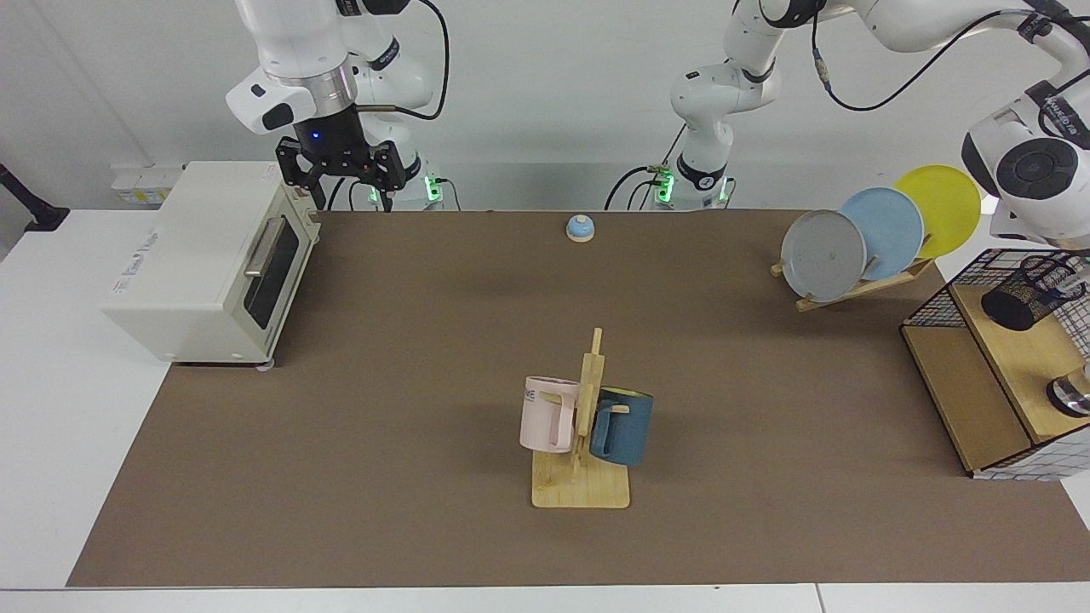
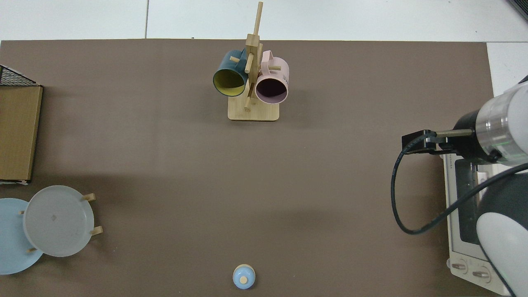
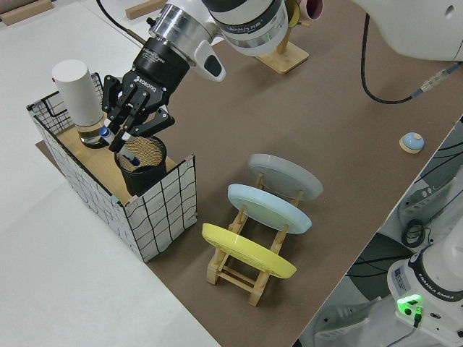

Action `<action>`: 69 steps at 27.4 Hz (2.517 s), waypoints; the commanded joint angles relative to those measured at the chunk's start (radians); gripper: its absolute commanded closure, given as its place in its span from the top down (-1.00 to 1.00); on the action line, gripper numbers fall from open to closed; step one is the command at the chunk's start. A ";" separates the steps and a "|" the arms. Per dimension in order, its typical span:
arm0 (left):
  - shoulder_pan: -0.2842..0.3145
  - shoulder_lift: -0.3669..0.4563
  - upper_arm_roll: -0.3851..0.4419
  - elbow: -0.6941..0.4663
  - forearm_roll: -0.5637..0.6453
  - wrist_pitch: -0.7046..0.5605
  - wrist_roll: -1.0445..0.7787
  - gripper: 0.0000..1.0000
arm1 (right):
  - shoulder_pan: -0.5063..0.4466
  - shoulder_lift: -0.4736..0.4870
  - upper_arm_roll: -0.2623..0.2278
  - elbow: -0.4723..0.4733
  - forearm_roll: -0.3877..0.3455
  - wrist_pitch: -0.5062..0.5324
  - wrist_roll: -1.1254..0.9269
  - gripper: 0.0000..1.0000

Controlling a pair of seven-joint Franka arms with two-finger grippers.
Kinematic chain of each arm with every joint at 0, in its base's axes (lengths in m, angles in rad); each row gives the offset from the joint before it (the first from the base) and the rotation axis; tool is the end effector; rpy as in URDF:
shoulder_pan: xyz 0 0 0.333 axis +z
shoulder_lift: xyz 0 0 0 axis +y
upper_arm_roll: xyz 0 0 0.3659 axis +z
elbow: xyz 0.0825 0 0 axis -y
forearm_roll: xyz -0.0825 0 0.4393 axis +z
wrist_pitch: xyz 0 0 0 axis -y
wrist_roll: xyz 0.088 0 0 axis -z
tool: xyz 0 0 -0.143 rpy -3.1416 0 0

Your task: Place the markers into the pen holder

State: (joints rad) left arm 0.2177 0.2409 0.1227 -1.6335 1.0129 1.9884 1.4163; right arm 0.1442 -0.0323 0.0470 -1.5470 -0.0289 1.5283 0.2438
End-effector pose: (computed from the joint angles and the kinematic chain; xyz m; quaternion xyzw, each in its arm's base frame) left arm 0.6623 0.3113 0.5302 -0.6550 0.5923 0.3280 0.3355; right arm 0.5844 0.1093 0.6666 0.9995 -0.0270 0.0099 0.0134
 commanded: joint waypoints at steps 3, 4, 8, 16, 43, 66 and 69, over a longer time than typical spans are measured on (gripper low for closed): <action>0.014 -0.040 -0.009 -0.068 -0.028 0.012 0.004 -1.00 | -0.020 -0.020 0.010 -0.018 0.011 -0.002 -0.023 1.00; 0.015 -0.043 -0.008 -0.074 -0.034 0.012 0.006 -1.00 | -0.020 -0.020 0.010 -0.018 0.011 -0.002 -0.023 1.00; 0.015 -0.052 -0.008 -0.098 -0.046 0.013 0.006 -1.00 | -0.020 -0.020 0.010 -0.018 0.011 -0.002 -0.023 1.00; 0.015 -0.064 -0.008 -0.117 -0.062 0.007 0.012 -1.00 | -0.020 -0.020 0.010 -0.018 0.011 -0.002 -0.023 1.00; 0.012 -0.067 -0.006 -0.069 -0.092 0.006 0.009 0.31 | -0.020 -0.020 0.010 -0.018 0.011 -0.002 -0.023 1.00; -0.178 -0.265 0.002 0.038 -0.489 -0.238 -0.155 1.00 | -0.020 -0.020 0.010 -0.018 0.011 -0.002 -0.023 1.00; -0.201 -0.272 0.002 0.038 -0.557 -0.296 -0.243 1.00 | -0.020 -0.020 0.010 -0.018 0.011 -0.002 -0.023 1.00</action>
State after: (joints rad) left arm 0.0625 -0.0066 0.1038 -1.5912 0.5526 1.7709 1.2924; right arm 0.1441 -0.0323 0.0470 -1.5470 -0.0289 1.5283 0.2438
